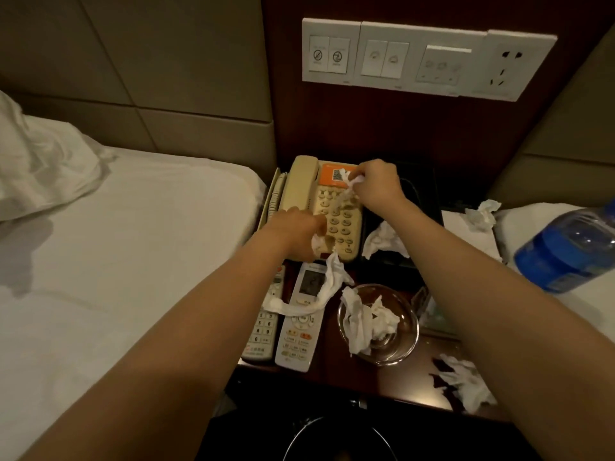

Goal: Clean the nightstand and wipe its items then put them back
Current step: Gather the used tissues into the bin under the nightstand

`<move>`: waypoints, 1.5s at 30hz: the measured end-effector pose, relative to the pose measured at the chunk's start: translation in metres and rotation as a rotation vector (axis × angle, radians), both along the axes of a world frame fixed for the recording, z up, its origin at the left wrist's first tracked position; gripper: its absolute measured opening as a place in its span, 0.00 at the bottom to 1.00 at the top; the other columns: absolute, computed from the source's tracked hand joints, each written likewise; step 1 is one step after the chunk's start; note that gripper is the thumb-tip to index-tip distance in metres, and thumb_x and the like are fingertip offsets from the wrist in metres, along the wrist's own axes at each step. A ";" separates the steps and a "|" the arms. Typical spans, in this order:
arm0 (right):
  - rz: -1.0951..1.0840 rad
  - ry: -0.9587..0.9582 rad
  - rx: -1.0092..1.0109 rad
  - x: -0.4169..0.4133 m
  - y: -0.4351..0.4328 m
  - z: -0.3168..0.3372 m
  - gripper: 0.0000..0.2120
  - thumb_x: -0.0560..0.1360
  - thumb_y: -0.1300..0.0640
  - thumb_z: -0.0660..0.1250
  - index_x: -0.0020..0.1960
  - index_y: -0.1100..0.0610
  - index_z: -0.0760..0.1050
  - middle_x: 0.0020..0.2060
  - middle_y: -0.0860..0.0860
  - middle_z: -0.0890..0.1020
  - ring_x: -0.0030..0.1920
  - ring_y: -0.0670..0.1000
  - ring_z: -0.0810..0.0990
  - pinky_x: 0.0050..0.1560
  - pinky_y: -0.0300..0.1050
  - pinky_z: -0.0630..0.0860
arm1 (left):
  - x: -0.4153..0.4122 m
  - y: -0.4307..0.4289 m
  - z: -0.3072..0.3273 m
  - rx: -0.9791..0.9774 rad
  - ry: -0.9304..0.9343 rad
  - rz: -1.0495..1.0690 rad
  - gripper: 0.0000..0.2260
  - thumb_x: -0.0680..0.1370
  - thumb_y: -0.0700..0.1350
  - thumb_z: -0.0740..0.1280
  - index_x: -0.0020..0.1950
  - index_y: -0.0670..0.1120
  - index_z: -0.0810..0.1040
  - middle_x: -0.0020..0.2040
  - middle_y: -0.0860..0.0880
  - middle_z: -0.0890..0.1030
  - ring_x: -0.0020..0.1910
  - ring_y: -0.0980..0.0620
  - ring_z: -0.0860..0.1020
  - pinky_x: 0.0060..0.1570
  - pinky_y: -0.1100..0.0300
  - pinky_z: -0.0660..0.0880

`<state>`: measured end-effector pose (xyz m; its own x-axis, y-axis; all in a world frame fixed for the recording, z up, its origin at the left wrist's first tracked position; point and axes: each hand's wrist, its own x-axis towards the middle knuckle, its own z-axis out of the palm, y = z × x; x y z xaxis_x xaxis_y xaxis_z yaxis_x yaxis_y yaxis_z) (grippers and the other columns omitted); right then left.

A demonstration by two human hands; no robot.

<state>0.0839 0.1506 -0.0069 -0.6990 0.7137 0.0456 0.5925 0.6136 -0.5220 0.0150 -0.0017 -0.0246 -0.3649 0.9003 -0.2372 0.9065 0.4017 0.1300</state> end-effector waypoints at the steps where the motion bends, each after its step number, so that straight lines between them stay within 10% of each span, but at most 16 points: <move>1: -0.007 0.026 -0.017 0.006 0.002 0.004 0.13 0.77 0.67 0.58 0.55 0.60 0.79 0.58 0.60 0.77 0.54 0.57 0.78 0.49 0.43 0.76 | 0.002 0.000 -0.001 -0.006 0.099 -0.027 0.18 0.75 0.49 0.66 0.64 0.50 0.70 0.63 0.46 0.74 0.61 0.45 0.72 0.56 0.53 0.70; 9: -0.042 0.125 -0.061 0.049 0.006 0.023 0.08 0.79 0.62 0.56 0.55 0.61 0.72 0.45 0.55 0.74 0.35 0.49 0.71 0.31 0.41 0.66 | 0.015 0.002 0.007 0.126 0.040 0.111 0.13 0.77 0.41 0.61 0.60 0.49 0.74 0.61 0.44 0.76 0.59 0.44 0.74 0.56 0.51 0.74; 14: -0.124 0.075 -0.135 0.068 0.000 0.025 0.10 0.78 0.66 0.57 0.59 0.63 0.70 0.56 0.62 0.73 0.51 0.59 0.76 0.53 0.54 0.77 | 0.028 -0.002 0.019 0.216 -0.136 0.157 0.15 0.77 0.37 0.62 0.62 0.46 0.72 0.60 0.42 0.75 0.55 0.42 0.75 0.45 0.57 0.71; 18: -0.150 0.009 -0.061 0.087 -0.003 0.027 0.13 0.77 0.69 0.56 0.61 0.66 0.71 0.53 0.62 0.74 0.46 0.57 0.73 0.44 0.46 0.71 | 0.040 -0.006 0.015 0.207 -0.143 0.144 0.15 0.76 0.33 0.59 0.60 0.45 0.74 0.63 0.42 0.73 0.60 0.43 0.73 0.49 0.57 0.69; 21: -0.192 -0.030 -0.017 0.101 -0.005 0.026 0.09 0.77 0.68 0.56 0.42 0.65 0.74 0.38 0.60 0.73 0.32 0.54 0.68 0.40 0.46 0.66 | 0.050 -0.010 0.013 0.134 -0.163 0.150 0.14 0.77 0.34 0.58 0.59 0.43 0.76 0.64 0.41 0.71 0.62 0.43 0.72 0.55 0.57 0.70; 24: -0.193 -0.083 -0.069 0.115 -0.007 0.022 0.17 0.74 0.64 0.59 0.30 0.56 0.56 0.30 0.54 0.59 0.32 0.54 0.64 0.37 0.45 0.61 | 0.058 -0.015 0.012 0.096 -0.172 0.198 0.13 0.79 0.38 0.56 0.61 0.40 0.75 0.65 0.39 0.72 0.63 0.41 0.71 0.60 0.53 0.70; 27: -0.154 -0.323 -0.094 0.124 -0.015 0.022 0.10 0.74 0.56 0.63 0.39 0.61 0.67 0.45 0.63 0.69 0.55 0.61 0.70 0.44 0.47 0.66 | 0.063 -0.020 0.009 0.072 -0.183 0.241 0.15 0.80 0.42 0.54 0.61 0.37 0.74 0.62 0.37 0.73 0.60 0.40 0.72 0.53 0.55 0.69; 30: -0.144 -0.503 -0.103 0.130 -0.017 0.010 0.29 0.75 0.53 0.66 0.69 0.65 0.60 0.69 0.66 0.61 0.68 0.63 0.64 0.61 0.49 0.67 | 0.067 -0.027 0.005 0.057 -0.195 0.261 0.16 0.80 0.47 0.57 0.59 0.37 0.74 0.60 0.38 0.75 0.58 0.41 0.73 0.51 0.55 0.70; 45: -0.184 -0.190 -0.006 0.148 -0.032 -0.001 0.20 0.80 0.53 0.57 0.66 0.65 0.66 0.62 0.65 0.72 0.61 0.63 0.72 0.54 0.49 0.70 | 0.085 -0.047 -0.017 0.005 -0.160 0.303 0.15 0.80 0.45 0.59 0.62 0.37 0.71 0.62 0.38 0.73 0.62 0.41 0.70 0.57 0.52 0.69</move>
